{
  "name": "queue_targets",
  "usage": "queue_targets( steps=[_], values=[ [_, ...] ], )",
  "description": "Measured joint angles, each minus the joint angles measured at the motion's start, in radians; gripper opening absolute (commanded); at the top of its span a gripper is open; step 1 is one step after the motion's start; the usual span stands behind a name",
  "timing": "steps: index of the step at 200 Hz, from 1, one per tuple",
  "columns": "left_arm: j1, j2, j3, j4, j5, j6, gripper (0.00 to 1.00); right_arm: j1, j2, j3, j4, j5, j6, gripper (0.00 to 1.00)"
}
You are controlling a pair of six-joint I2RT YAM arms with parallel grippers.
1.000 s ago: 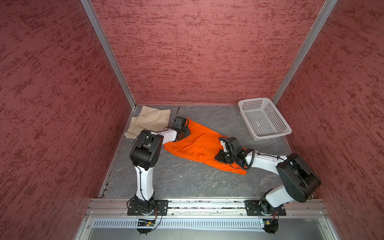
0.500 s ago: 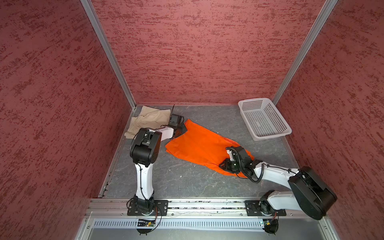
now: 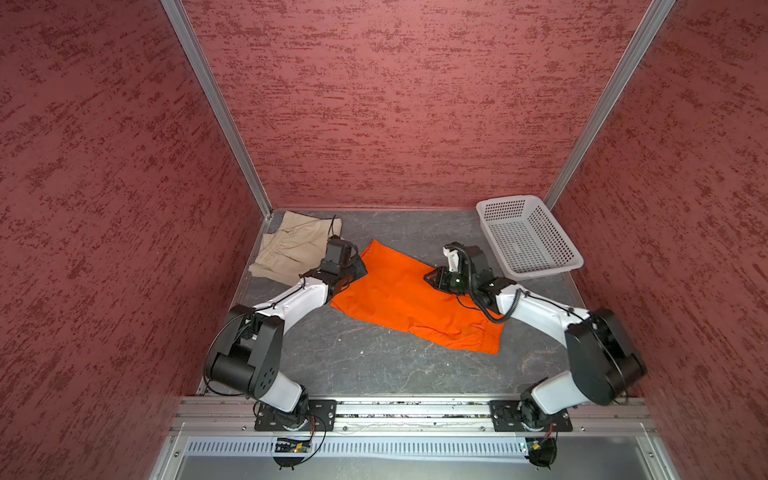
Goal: Fold and stack the shorts
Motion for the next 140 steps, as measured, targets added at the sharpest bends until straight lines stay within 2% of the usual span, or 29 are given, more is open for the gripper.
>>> queue_targets(
  steps=[57,97,140],
  values=[
    [0.016,0.0,-0.141,-0.031,-0.043,-0.028,0.06,0.0,0.301,0.2,0.007,-0.007,-0.068,0.21],
    [0.076,-0.001,-0.192,-0.013,-0.063,-0.035,0.04,-0.034,0.407,0.262,0.001,0.007,-0.09,0.2],
    [0.089,-0.004,-0.196,-0.005,-0.071,-0.036,0.04,-0.093,0.48,0.326,-0.005,0.019,-0.114,0.2]
  ],
)
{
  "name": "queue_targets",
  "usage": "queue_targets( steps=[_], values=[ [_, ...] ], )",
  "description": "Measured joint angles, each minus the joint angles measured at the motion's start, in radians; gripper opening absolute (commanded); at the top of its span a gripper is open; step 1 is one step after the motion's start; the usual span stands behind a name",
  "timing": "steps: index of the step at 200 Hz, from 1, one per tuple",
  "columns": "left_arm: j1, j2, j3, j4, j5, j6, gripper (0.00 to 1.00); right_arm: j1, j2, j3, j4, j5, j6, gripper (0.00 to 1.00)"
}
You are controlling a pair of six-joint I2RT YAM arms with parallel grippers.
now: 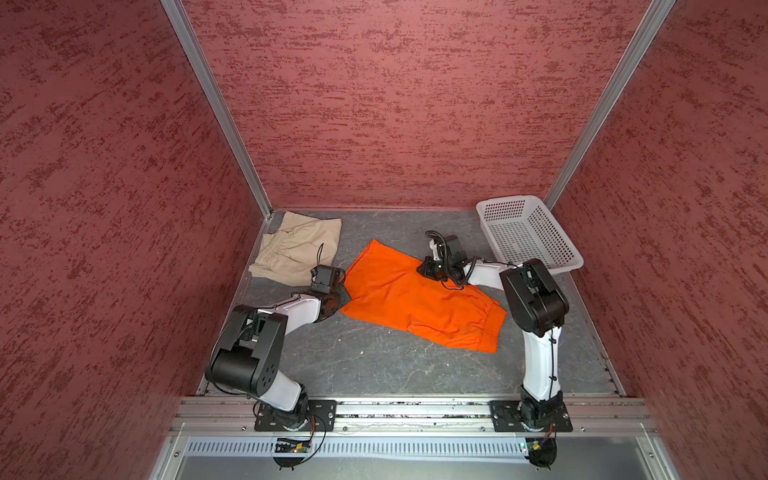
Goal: Fold and stack the shorts
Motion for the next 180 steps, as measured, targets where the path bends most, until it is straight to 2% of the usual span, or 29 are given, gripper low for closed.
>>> queue_targets(
  steps=[50,72,93,121,134,158,180],
  values=[
    [0.042,-0.07,-0.041,-0.051,-0.013,0.0,0.05,0.019,0.004,-0.005,0.027,-0.005,0.021,0.21],
    [0.06,-0.159,-0.075,-0.1,-0.021,0.006,0.14,0.064,0.004,-0.005,0.036,-0.006,0.04,0.26],
    [0.049,-0.301,-0.081,-0.148,-0.027,0.039,0.21,0.1,-0.001,-0.005,0.04,-0.01,0.05,0.29],
    [-0.027,-0.476,-0.047,-0.155,-0.024,0.156,0.37,0.115,-0.066,-0.008,0.035,-0.02,0.052,0.29],
    [-0.076,-0.51,-0.017,-0.151,-0.018,0.219,0.4,0.099,-0.135,-0.027,0.037,-0.027,0.052,0.3],
    [-0.179,-0.504,0.033,-0.119,0.012,0.362,0.48,0.036,-0.297,-0.101,0.048,-0.047,0.049,0.31],
    [-0.295,-0.442,0.075,-0.082,0.062,0.517,0.54,-0.055,-0.44,-0.209,0.056,-0.072,0.044,0.32]
  ],
)
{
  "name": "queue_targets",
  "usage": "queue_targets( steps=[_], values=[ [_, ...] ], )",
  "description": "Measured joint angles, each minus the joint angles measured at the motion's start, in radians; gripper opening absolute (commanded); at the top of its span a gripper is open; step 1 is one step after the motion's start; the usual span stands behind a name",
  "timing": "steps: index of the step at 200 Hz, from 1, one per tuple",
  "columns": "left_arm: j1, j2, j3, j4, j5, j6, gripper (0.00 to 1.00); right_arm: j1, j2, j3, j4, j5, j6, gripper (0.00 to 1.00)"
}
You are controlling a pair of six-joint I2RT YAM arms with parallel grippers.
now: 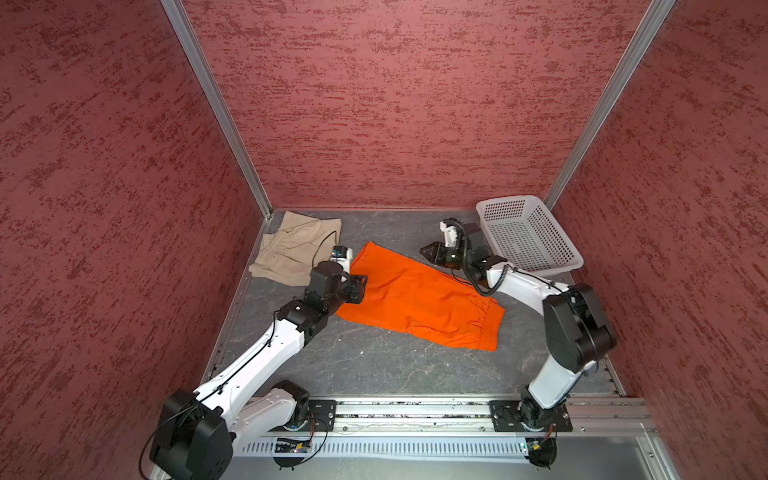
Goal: Fold and stack the shorts
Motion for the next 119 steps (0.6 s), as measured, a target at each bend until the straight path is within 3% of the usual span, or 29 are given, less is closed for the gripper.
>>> queue_targets(
  steps=[69,119],
  values=[
    [-0.343,0.462,0.321,0.037,0.196,0.5,0.67,-0.373,-0.37,-0.343,-0.047,-0.131,0.003,0.35],
    [-0.486,0.783,0.554,0.03,0.33,0.714,0.71,-0.62,-0.618,-0.482,-0.093,-0.199,0.028,0.39]
  ],
)
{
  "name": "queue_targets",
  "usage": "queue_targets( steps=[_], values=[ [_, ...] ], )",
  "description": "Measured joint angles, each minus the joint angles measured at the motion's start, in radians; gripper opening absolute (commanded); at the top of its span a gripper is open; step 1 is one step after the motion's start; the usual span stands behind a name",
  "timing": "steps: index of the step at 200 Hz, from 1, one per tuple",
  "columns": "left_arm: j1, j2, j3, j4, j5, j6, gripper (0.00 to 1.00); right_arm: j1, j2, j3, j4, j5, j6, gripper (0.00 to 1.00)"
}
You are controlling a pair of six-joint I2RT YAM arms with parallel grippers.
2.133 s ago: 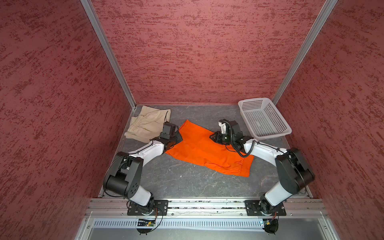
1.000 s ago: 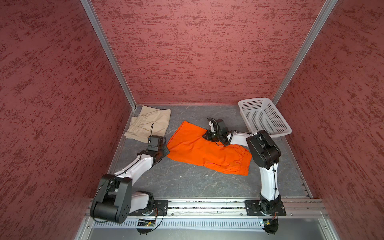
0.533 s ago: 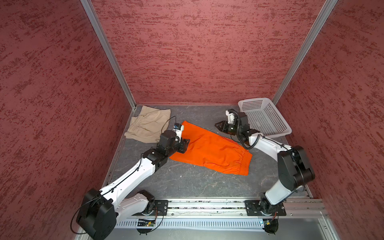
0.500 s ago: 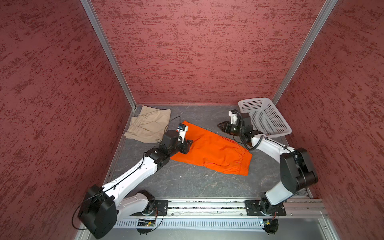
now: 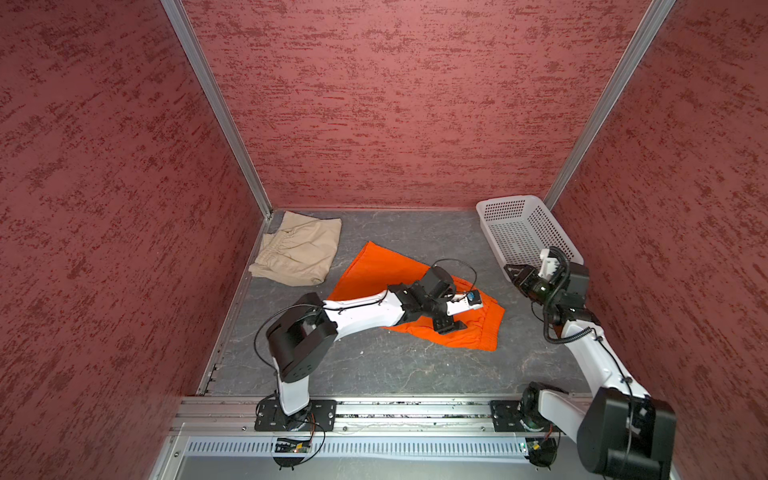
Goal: Fold and stack the shorts
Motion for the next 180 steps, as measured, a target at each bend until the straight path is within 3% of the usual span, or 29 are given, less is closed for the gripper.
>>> queue_targets(
  steps=[28,97,124,153,180],
  values=[
    [-0.048,0.11,0.078,0.002,0.037,0.077,0.75,-0.072,-0.056,-0.048,-0.026,-0.015,0.008,0.39],
    [-0.1,0.247,0.127,0.043,0.033,0.175,0.75,-0.081,-0.058,-0.062,-0.082,-0.022,0.007,0.42],
    [-0.11,0.278,0.119,0.071,-0.004,0.194,0.68,-0.081,-0.058,-0.081,-0.089,-0.022,0.002,0.43],
    [-0.121,0.279,0.096,0.135,-0.08,0.192,0.46,-0.081,-0.059,-0.106,-0.104,-0.023,-0.005,0.47],
    [-0.122,0.275,0.041,0.245,-0.108,0.15,0.36,-0.081,-0.08,-0.132,-0.118,-0.032,-0.001,0.54]
  ],
)
